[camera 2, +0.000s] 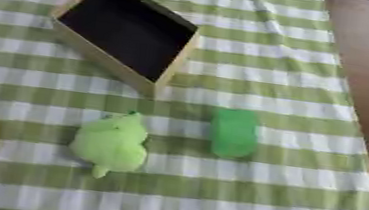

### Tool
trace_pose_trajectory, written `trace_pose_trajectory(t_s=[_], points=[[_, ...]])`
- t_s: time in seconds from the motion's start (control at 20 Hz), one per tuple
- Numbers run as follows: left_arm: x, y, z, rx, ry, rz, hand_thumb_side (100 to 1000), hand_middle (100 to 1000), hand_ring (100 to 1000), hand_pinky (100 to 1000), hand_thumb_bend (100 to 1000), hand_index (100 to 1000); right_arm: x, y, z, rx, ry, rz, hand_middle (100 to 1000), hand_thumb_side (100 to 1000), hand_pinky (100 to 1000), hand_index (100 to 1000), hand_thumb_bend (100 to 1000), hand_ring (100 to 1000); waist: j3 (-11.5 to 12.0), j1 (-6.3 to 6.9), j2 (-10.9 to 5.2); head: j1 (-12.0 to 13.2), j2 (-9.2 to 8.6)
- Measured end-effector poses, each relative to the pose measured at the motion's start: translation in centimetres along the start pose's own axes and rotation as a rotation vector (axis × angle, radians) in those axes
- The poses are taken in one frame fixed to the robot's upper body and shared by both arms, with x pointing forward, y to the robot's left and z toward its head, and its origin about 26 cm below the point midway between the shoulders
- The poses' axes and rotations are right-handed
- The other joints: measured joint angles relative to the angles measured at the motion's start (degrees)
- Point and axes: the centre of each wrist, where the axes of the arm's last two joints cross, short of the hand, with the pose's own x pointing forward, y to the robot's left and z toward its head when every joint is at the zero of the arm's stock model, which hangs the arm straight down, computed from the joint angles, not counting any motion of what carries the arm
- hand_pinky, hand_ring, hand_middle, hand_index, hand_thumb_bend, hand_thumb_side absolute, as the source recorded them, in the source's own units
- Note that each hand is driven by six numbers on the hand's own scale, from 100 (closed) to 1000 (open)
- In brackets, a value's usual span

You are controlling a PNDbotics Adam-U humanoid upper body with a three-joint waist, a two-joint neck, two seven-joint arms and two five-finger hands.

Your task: Pick up objects on the table and place them in the box.

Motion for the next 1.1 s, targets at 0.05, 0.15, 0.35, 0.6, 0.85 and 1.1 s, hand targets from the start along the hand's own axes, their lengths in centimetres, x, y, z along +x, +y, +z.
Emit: trace_pose_trajectory(t_s=[0.05, 0.15, 0.35, 0.6, 0.85, 1.1], points=[[0.0, 0.0, 0.1, -0.002, 0.002, 0.0, 573, 789, 856, 739, 100, 890, 0.0, 0.0, -0.1, 0.026, 0.011, 0.009, 783, 200, 977, 961, 100, 1000, 0.0, 0.0, 0.0, 0.0, 0.0], [0.0, 0.0, 0.1, -0.008, 0.005, -0.001, 572, 790, 856, 739, 100, 890, 0.0, 0.1, -0.3, 0.072, 0.028, 0.021, 786, 203, 988, 966, 100, 1000, 0.2, 0.0, 0.0, -0.1, 0.0], [-0.1, -0.1, 0.1, -0.019, 0.008, 0.0, 571, 790, 856, 739, 100, 891, -0.2, 0.4, -0.9, 0.146, 0.043, 0.051, 791, 207, 990, 967, 100, 1000, 0.4, 0.0, 0.0, -0.3, 0.0], [-0.1, -0.3, 0.1, -0.034, 0.012, 0.005, 570, 791, 857, 738, 100, 891, -0.3, 0.8, -1.5, 0.236, 0.058, 0.097, 807, 282, 994, 969, 100, 1000, 0.6, 0.0, 0.0, -0.5, 0.0], [-0.1, -0.3, 0.1, -0.051, 0.017, 0.004, 569, 792, 858, 738, 100, 891, -0.3, 0.8, -2.1, 0.33, 0.061, 0.153, 823, 413, 998, 976, 100, 1000, 0.8, 0.0, -0.01, -0.8, 0.01], [-0.2, -0.4, 0.1, -0.063, 0.021, 0.009, 569, 793, 859, 738, 100, 891, -0.4, 1.2, -2.7, 0.413, 0.057, 0.198, 822, 564, 1000, 986, 100, 1000, 1.2, -0.28, -0.01, -1.2, 0.15]])
